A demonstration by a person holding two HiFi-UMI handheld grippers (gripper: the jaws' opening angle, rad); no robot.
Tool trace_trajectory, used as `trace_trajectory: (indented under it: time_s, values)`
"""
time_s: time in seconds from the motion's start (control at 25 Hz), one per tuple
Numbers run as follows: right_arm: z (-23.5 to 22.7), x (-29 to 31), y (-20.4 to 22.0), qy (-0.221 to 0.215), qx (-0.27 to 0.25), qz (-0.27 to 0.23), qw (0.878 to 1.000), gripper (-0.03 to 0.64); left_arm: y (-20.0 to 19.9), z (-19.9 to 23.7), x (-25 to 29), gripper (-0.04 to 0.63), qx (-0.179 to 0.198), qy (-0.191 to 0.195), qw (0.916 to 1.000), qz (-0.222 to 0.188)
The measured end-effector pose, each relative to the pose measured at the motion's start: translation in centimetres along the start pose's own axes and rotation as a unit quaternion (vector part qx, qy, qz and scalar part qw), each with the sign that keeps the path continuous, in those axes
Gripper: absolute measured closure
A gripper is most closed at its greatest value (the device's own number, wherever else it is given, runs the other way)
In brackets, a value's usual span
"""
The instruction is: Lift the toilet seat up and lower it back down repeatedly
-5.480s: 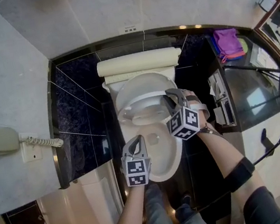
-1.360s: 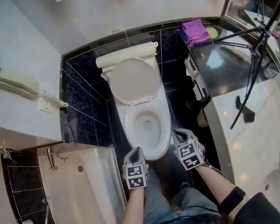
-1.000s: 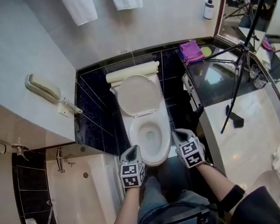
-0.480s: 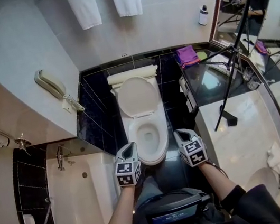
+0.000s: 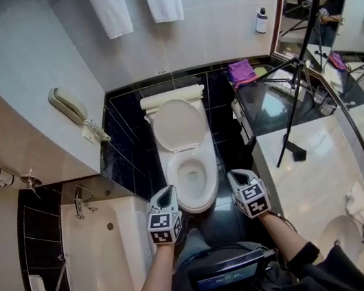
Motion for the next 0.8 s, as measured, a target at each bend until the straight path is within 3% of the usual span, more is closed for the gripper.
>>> trace_trajectory:
  time_s: [0.64, 0.8]
  values:
    - [-0.5, 1.7, 2.1, 0.011, 0.023, 0.021, 0.999, 0.593, 1.4, -0.2, 0.6, 0.603, 0.011, -0.01, 0.9999, 0.003]
    - [-0.9, 4.6, 3.7, -0.017, 0.048, 0.047, 0.998, 0.528, 2.0, 0.2, 2.2, 0.603, 0.026, -0.007, 0.9996, 0.005]
Point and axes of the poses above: the fingertips, and each gripper's own axes: x forward along the fingers, z to its left, y out of its underside, the point moved 7 cm from there along -x, backward along the fingers, and after that the axes turned 12 degrees about z, right-handed, at the moved point
